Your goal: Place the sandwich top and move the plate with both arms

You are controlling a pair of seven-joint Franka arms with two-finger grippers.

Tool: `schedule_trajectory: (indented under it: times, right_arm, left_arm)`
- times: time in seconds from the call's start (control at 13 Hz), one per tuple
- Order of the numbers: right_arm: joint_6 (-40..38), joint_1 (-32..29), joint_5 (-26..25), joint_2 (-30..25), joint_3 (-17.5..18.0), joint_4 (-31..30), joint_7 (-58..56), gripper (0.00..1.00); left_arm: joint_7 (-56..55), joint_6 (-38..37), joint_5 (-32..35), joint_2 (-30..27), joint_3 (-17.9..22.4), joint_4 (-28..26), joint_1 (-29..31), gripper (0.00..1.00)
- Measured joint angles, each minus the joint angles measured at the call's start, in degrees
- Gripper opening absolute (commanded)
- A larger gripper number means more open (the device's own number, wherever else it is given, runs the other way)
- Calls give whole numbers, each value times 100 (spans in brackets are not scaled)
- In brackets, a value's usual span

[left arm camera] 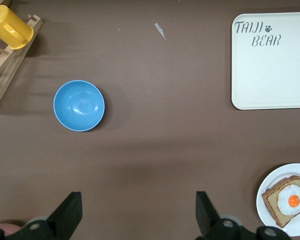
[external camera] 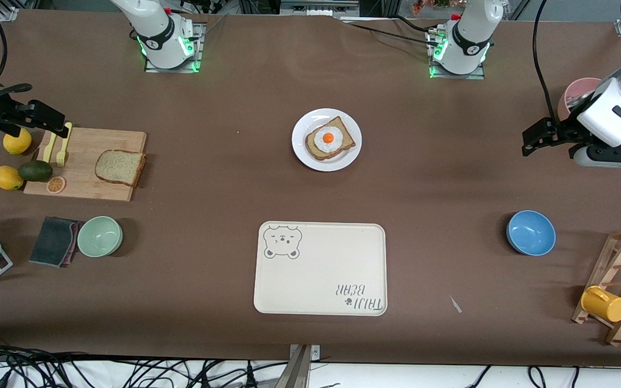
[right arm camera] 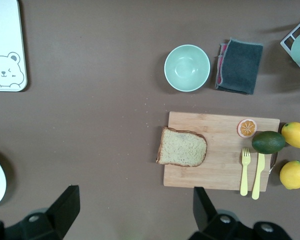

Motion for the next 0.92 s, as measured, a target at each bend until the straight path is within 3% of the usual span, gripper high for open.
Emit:
schedule_trajectory:
  times: [0.92]
  right_arm:
    - [0, 0, -2, 11, 214, -79, 7, 100]
  left_arm:
    - [0, 0, 0, 0, 0, 0, 0, 100]
